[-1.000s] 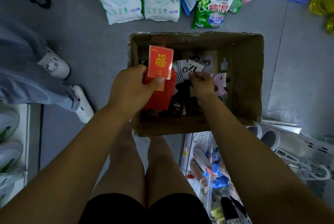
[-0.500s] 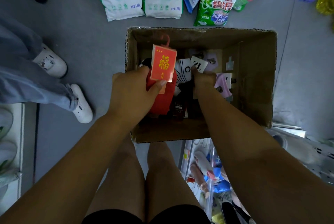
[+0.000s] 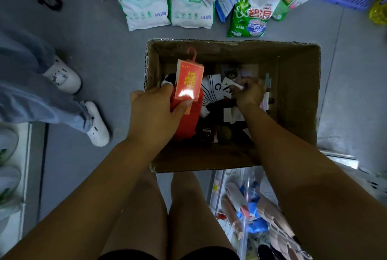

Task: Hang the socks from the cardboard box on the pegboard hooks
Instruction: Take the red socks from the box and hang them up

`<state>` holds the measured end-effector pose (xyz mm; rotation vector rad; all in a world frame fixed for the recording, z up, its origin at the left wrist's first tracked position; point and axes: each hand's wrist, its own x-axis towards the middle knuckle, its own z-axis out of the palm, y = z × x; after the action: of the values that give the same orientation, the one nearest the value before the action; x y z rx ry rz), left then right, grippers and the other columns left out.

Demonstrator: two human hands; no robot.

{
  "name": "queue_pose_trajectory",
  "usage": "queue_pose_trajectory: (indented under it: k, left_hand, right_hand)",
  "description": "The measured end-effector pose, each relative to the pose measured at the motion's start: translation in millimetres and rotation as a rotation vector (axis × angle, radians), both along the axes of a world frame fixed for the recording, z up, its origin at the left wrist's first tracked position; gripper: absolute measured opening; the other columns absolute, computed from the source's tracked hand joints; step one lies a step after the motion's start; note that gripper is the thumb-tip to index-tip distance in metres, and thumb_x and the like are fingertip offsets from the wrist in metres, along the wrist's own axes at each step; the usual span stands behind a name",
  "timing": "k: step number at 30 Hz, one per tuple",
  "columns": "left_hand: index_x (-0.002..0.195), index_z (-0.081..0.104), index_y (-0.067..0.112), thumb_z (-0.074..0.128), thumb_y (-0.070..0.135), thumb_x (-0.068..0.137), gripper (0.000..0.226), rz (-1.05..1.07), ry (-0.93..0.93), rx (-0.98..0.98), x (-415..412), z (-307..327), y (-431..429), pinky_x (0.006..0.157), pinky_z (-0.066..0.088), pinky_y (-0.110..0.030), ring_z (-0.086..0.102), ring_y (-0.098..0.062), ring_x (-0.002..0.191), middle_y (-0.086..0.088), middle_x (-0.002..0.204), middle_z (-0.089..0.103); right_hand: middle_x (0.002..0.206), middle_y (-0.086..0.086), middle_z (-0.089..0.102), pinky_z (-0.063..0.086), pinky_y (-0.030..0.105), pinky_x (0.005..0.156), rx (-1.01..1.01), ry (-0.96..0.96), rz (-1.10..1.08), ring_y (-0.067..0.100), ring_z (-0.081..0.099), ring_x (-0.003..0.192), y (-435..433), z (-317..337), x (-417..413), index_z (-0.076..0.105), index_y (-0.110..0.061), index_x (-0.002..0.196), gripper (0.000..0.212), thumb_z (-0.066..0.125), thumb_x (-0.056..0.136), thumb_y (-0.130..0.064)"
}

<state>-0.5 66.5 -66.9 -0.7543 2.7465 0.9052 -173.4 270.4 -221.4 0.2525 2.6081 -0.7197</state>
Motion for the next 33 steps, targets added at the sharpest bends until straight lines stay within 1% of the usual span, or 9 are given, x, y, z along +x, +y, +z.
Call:
queue_pose_trajectory:
  k: [5, 7, 10, 12, 15, 20, 25, 29, 33]
  left_hand:
    - [0.099, 0.059, 0.025, 0.062, 0.053, 0.094, 0.029, 0.068, -0.011, 0.154, -1.0, 8.8, -2.0, 0.093, 0.049, -0.054, 0.055, -0.015, 0.078, 0.015, 0.082, 0.058]
    - [0.097, 0.053, 0.033, 0.062, 0.053, 0.094, 0.022, 0.106, -0.046, 0.235, -4.1, 17.1, -1.8, 0.093, 0.049, -0.055, 0.056, -0.015, 0.083, 0.023, 0.077, 0.049]
    - [0.104, 0.056, 0.031, 0.061, 0.051, 0.095, 0.022, 0.164, -0.036, 0.342, -2.4, 32.7, -0.8, 0.085, 0.048, -0.037, 0.061, -0.019, 0.095, 0.023, 0.085, 0.054]
    - [0.113, 0.059, 0.027, 0.06, 0.05, 0.096, 0.029, 0.171, -0.018, 0.388, 0.4, 44.0, -1.4, 0.091, 0.047, -0.038, 0.062, -0.02, 0.105, 0.014, 0.1, 0.061]
    - [0.117, 0.059, 0.028, 0.06, 0.047, 0.097, 0.027, 0.15, 0.038, 0.481, 7.1, 67.0, -1.9, 0.078, 0.043, -0.017, 0.061, -0.004, 0.097, 0.016, 0.106, 0.061]
    - [0.116, 0.054, 0.043, 0.059, 0.043, 0.099, 0.017, -0.053, 0.099, 0.594, 13.4, 115.0, -5.7, 0.065, 0.04, 0.0, 0.055, 0.026, 0.087, 0.034, 0.1, 0.058]
    - [0.113, 0.055, 0.035, 0.059, 0.031, 0.101, 0.013, -0.328, 0.113, 0.646, 3.0, 157.8, -1.4, 0.071, 0.043, -0.017, 0.058, 0.014, 0.088, 0.024, 0.101, 0.064]
    - [0.105, 0.059, 0.04, 0.063, 0.028, 0.099, 0.014, -0.565, 0.106, 0.713, 10.5, 193.2, 22.5, 0.069, 0.044, -0.005, 0.062, 0.016, 0.087, 0.035, 0.093, 0.067]
    - [0.117, 0.061, 0.033, 0.062, 0.026, 0.101, 0.018, -0.769, -0.006, 0.863, 42.6, 222.3, 66.4, 0.068, 0.05, -0.007, 0.069, 0.005, 0.092, 0.023, 0.101, 0.073]
  right_hand:
    - [0.111, 0.003, 0.056, 0.054, 0.042, 0.098, -0.171, 0.002, -0.159, 0.018, 0.062, 0.099, 4.1, 32.9, 11.4, 0.061, -0.029, 0.083, 0.018, 0.078, 0.086, -0.027]
    - [0.114, 0.002, 0.052, 0.054, 0.04, 0.096, -0.21, -0.005, -0.201, 0.019, 0.061, 0.102, 3.1, 62.6, 23.7, 0.058, -0.032, 0.084, 0.017, 0.074, 0.089, -0.034]
    - [0.108, 0.004, 0.065, 0.059, 0.041, 0.09, -0.446, 0.014, -0.316, 0.02, 0.064, 0.108, -0.5, 116.8, 56.3, 0.054, -0.024, 0.088, 0.016, 0.067, 0.095, -0.029]
    - [0.108, 0.001, 0.067, 0.061, 0.034, 0.085, -0.553, 0.067, -0.391, 0.015, 0.064, 0.112, 0.0, 154.9, 82.5, 0.049, -0.02, 0.092, 0.017, 0.063, 0.098, -0.027]
    - [0.108, 0.0, 0.067, 0.061, 0.025, 0.074, -0.607, 0.126, -0.479, 0.01, 0.067, 0.105, 4.4, 207.6, 117.0, 0.045, -0.017, 0.098, 0.016, 0.057, 0.101, -0.027]
    - [0.104, 0.019, 0.067, 0.054, 0.046, 0.082, -0.702, 0.259, -0.684, 0.022, 0.065, 0.094, 7.1, 280.0, 170.7, 0.045, -0.013, 0.105, 0.014, 0.052, 0.104, -0.025]
    - [0.094, 0.017, 0.062, 0.054, 0.059, 0.084, -0.709, 0.474, -0.837, 0.028, 0.063, 0.085, 0.9, 338.9, 234.3, 0.04, -0.023, 0.098, 0.011, 0.046, 0.106, -0.026]
    - [0.084, -0.013, 0.071, 0.057, 0.039, 0.065, -0.683, 0.649, -0.954, 0.009, 0.065, 0.075, 0.2, 369.1, 299.0, 0.042, -0.025, 0.101, 0.008, 0.046, 0.106, -0.021]
    - [0.058, -0.021, 0.059, 0.038, 0.01, 0.05, -0.603, 0.758, -1.08, -0.006, 0.048, 0.05, 8.2, 391.9, 364.8, 0.041, -0.015, 0.103, 0.007, 0.047, 0.106, -0.015]
